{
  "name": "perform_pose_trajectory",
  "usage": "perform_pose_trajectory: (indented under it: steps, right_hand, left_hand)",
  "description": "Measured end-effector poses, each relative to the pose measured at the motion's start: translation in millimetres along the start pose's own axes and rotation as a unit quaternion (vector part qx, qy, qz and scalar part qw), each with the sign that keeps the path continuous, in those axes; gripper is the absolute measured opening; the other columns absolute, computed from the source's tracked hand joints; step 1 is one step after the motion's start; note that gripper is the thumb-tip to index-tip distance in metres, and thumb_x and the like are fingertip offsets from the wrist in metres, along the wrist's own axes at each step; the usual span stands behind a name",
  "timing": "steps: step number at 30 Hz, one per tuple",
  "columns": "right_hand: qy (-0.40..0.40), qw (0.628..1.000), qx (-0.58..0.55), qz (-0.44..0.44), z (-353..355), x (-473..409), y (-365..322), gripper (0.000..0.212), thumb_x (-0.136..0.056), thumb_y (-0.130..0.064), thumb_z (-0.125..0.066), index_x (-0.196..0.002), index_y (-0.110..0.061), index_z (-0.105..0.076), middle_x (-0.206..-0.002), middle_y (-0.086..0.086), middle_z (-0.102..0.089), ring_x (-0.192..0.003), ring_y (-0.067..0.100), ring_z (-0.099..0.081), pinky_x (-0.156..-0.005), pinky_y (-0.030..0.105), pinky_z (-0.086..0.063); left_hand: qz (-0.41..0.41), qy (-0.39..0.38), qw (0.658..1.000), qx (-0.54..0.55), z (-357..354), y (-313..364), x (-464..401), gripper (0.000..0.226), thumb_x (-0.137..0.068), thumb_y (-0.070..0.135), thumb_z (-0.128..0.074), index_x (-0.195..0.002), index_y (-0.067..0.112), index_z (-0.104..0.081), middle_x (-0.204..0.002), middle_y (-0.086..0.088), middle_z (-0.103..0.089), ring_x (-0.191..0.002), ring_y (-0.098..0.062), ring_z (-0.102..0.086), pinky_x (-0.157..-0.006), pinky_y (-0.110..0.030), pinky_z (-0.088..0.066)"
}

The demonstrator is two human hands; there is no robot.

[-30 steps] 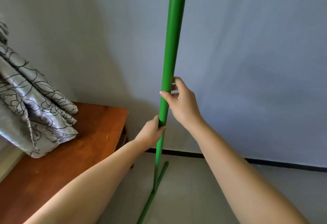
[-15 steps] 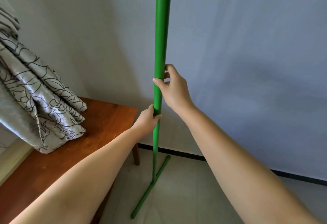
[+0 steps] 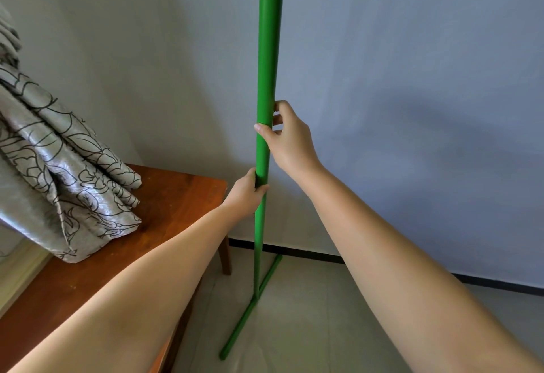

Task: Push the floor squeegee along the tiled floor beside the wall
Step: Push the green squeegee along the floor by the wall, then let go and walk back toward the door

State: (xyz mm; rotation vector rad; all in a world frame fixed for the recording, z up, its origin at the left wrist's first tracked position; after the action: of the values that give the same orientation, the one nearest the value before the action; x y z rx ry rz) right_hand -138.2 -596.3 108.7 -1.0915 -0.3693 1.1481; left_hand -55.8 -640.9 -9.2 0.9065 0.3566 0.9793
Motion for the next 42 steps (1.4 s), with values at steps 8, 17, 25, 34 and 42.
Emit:
perform_pose_trajectory:
  steps: [8,17,25,34,42]
  right_hand:
    - [-0.074,0.996,-0.034,-0.044,11,20,6,0.051,-0.083,-0.031,-0.059,-0.128,-0.024,-0.037,-0.117,0.001,-0.056,-0.105,0.021,-0.059,-0.091,0.039,-0.050]
    - [-0.018,0.989,-0.075,-0.127,61,179,43,0.052,-0.085,-0.033,-0.056,-0.131,-0.041,-0.032,-0.127,-0.013,-0.051,-0.114,0.002,-0.053,-0.083,0.009,-0.043]
    - [0.130,0.919,-0.112,-0.355,68,403,91,0.047,-0.080,-0.038,-0.055,-0.111,-0.065,-0.033,-0.120,-0.022,-0.053,-0.105,-0.007,-0.056,-0.101,0.048,-0.044]
    - [0.362,0.802,-0.139,-0.454,83,513,83,0.043,-0.087,-0.024,-0.053,-0.122,-0.045,-0.038,-0.120,-0.007,-0.056,-0.109,0.017,-0.058,-0.097,0.045,-0.046]
    - [0.460,0.750,-0.107,-0.463,172,566,115,0.046,-0.073,-0.047,-0.051,-0.116,-0.055,-0.039,-0.120,-0.009,-0.058,-0.107,0.013,-0.060,-0.100,0.051,-0.044]
  left_hand:
    - [0.020,-0.021,1.000,-0.011,12,3,10,0.045,-0.089,0.020,-0.051,-0.130,0.012,-0.036,-0.128,-0.014,-0.055,-0.114,-0.029,-0.054,-0.082,-0.029,-0.041]
    - [-0.086,-0.041,0.995,0.018,44,-24,124,0.041,-0.089,0.022,-0.053,-0.128,0.024,-0.040,-0.115,0.001,-0.062,-0.109,-0.011,-0.058,-0.096,-0.030,-0.046]
    - [-0.016,-0.185,0.980,0.078,-4,-76,249,0.028,-0.086,0.021,-0.054,-0.107,0.039,-0.050,-0.098,0.009,-0.070,-0.097,0.001,-0.062,-0.098,-0.034,-0.047]
    - [-0.017,-0.175,0.976,0.125,-87,-33,288,0.027,-0.089,0.013,-0.049,-0.108,0.032,-0.052,-0.098,0.001,-0.069,-0.098,-0.008,-0.064,-0.083,-0.014,-0.050]
    - [-0.054,-0.259,0.959,0.104,-206,40,291,0.034,-0.087,0.007,-0.051,-0.099,0.039,-0.052,-0.097,-0.003,-0.069,-0.092,-0.001,-0.064,-0.084,-0.013,-0.052]
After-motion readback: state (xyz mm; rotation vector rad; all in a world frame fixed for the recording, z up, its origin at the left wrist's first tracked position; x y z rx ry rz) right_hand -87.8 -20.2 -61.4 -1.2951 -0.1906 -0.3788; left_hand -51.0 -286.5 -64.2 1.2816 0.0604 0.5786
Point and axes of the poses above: each hand's wrist, its own x-axis away from the middle knuckle, its own z-axis out of the back of the hand, y = z × x, the point moved 2 cm from there along -x, towards the middle knuckle
